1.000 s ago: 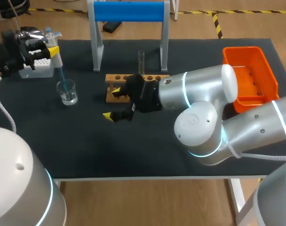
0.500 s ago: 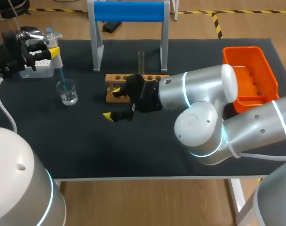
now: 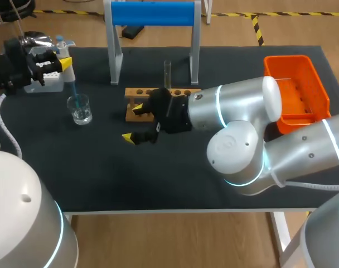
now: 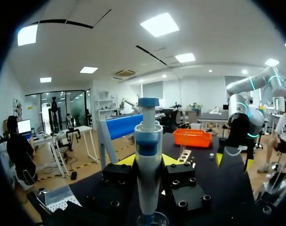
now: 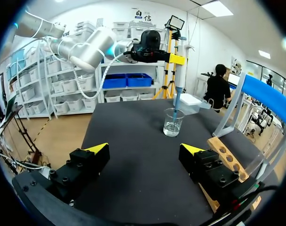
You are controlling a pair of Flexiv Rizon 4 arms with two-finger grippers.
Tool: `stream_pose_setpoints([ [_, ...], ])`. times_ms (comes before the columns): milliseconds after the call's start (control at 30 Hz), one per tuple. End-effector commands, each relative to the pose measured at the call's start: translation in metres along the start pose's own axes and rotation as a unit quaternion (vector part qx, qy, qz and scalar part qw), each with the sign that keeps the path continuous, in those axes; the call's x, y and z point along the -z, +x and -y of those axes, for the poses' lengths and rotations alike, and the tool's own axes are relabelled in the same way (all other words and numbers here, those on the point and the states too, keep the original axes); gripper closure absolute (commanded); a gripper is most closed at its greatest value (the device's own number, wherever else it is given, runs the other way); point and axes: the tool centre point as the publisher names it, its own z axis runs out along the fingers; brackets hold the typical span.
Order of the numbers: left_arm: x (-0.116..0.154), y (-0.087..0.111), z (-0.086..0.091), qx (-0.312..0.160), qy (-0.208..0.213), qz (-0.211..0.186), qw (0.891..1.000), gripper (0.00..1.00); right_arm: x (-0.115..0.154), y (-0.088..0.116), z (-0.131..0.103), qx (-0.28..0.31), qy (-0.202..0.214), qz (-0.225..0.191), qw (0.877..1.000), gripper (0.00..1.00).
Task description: Invert the test tube, pick up the pipette, mount the tip to pipette, aspirate from beaker and dispense into the tube, eject the tip, return the pipette, and cap with the stopper.
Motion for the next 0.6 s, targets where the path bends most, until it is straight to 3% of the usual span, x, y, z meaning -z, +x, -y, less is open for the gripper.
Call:
stream_pose_setpoints([
  [33, 0.0008, 0.0021, 0.0005, -0.003, 0.003, 0.004, 1.0, 1.0, 0.0011, -0.0002, 0.0008, 0.0, -0.001, -0.001, 1.0, 0.0],
  [600, 0.0019, 0.0043, 0.001, -0.008, 0.006, -0.001, 1.0, 1.0, 0.0011, -0.0002, 0.0008, 0.0, -0.001, -0.001, 1.0, 0.0],
])
